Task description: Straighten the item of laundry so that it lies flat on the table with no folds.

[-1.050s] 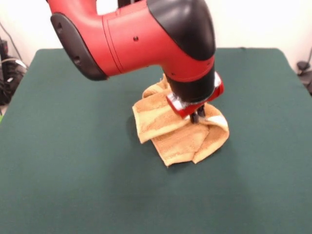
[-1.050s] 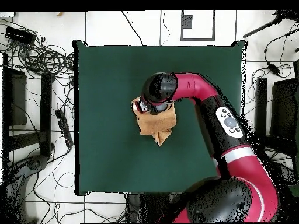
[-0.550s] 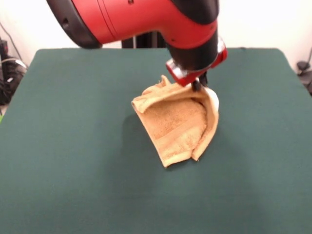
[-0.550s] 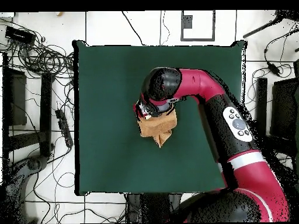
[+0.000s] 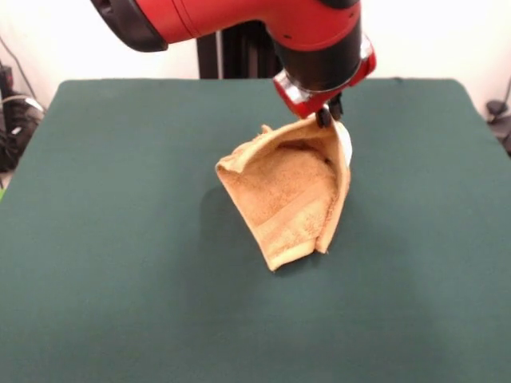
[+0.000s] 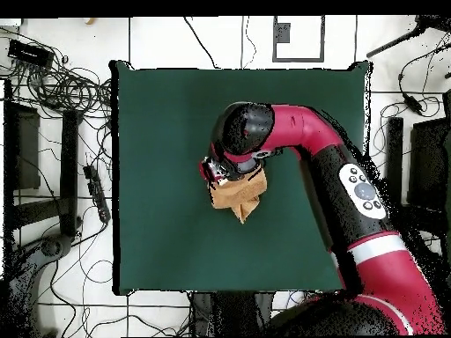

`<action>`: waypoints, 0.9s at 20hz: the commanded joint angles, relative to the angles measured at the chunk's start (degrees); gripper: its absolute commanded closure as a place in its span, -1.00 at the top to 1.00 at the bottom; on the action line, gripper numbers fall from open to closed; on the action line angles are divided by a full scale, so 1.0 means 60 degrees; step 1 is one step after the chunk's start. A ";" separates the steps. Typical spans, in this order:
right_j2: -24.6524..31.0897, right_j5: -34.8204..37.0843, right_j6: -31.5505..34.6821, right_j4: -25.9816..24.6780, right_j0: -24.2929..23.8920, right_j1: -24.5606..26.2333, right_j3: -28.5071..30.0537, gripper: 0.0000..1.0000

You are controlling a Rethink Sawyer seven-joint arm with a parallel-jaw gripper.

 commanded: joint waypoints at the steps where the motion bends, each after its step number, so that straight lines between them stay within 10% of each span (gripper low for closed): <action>1: -0.0253 0.0637 0.0404 0.0627 0.0220 -0.0007 0.1147 -1.00; 18: -0.1092 0.0607 0.2681 0.3014 0.0881 -0.2901 0.4036 -1.00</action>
